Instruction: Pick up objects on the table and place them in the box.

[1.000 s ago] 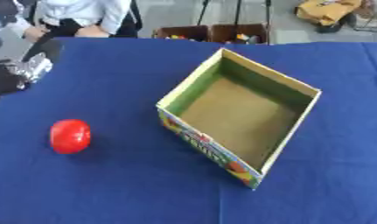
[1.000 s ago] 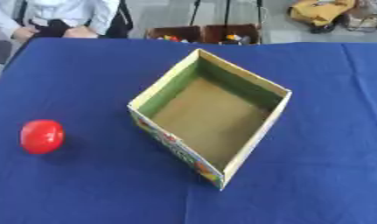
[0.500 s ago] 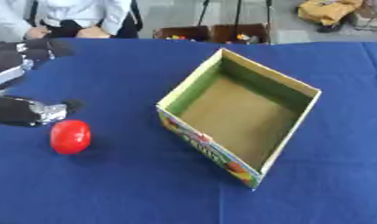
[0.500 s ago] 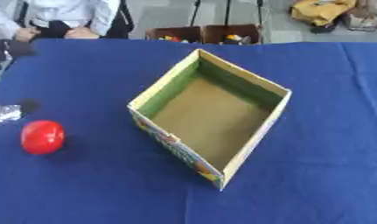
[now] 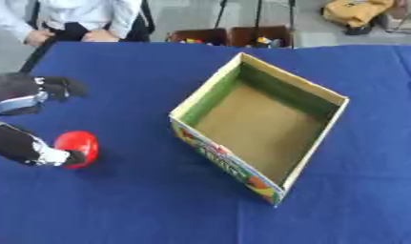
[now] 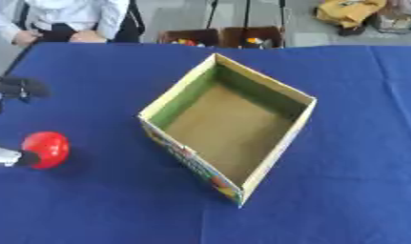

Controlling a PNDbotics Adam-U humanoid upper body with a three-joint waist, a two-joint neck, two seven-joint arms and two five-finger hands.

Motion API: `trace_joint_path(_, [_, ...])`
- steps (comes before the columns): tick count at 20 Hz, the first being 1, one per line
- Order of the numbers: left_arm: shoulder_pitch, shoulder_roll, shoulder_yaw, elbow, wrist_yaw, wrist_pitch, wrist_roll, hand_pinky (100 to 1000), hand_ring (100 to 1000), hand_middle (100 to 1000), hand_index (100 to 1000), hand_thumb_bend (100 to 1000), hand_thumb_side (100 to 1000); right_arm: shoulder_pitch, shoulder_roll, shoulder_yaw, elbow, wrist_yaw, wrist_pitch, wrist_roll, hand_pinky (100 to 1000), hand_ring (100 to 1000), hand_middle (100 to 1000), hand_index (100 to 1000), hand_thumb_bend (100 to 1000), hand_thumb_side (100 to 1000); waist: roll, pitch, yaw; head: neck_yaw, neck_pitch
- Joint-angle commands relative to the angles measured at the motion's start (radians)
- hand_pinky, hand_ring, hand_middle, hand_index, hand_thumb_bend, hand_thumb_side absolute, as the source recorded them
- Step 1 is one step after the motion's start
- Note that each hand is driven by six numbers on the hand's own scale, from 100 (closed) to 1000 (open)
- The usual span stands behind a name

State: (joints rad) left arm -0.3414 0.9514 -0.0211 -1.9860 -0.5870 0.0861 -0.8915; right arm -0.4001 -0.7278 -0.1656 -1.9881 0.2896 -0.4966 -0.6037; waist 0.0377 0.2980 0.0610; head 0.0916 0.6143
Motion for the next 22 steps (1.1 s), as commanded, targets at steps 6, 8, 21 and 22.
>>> trace_joint_path(6, [0.015, 0.038, -0.021, -0.005, -0.031, 0.043, -0.015, 624, 837, 990, 1000, 760, 711, -0.011, -0.03, -0.004, -0.012, 0.0, 0.005, -0.001, 745, 763, 745, 807, 100, 1000, 0.015, -0.016, -0.003, 0.009, -0.011])
trace_joint_path(8, [0.012, 0.035, -0.032, 0.013, -0.047, 0.061, -0.015, 601, 812, 973, 1000, 708, 678, -0.013, -0.029, -0.004, -0.012, 0.0, 0.004, 0.0, 745, 762, 744, 806, 100, 1000, 0.014, -0.015, -0.005, 0.012, -0.011])
trace_joint_path(21, [-0.03, 0.005, -0.083, 0.174, -0.108, 0.111, -0.015, 591, 827, 997, 1000, 328, 532, -0.019, -0.024, 0.0, -0.012, -0.004, 0.003, 0.004, 746, 758, 740, 805, 100, 1000, 0.012, -0.004, -0.016, 0.024, -0.015])
trace_joint_path(22, [-0.035, 0.004, -0.083, 0.186, -0.129, 0.111, -0.015, 614, 847, 1000, 1000, 304, 535, -0.019, -0.024, 0.001, -0.012, -0.005, 0.003, 0.005, 746, 757, 738, 805, 100, 1000, 0.012, -0.004, -0.016, 0.024, -0.015])
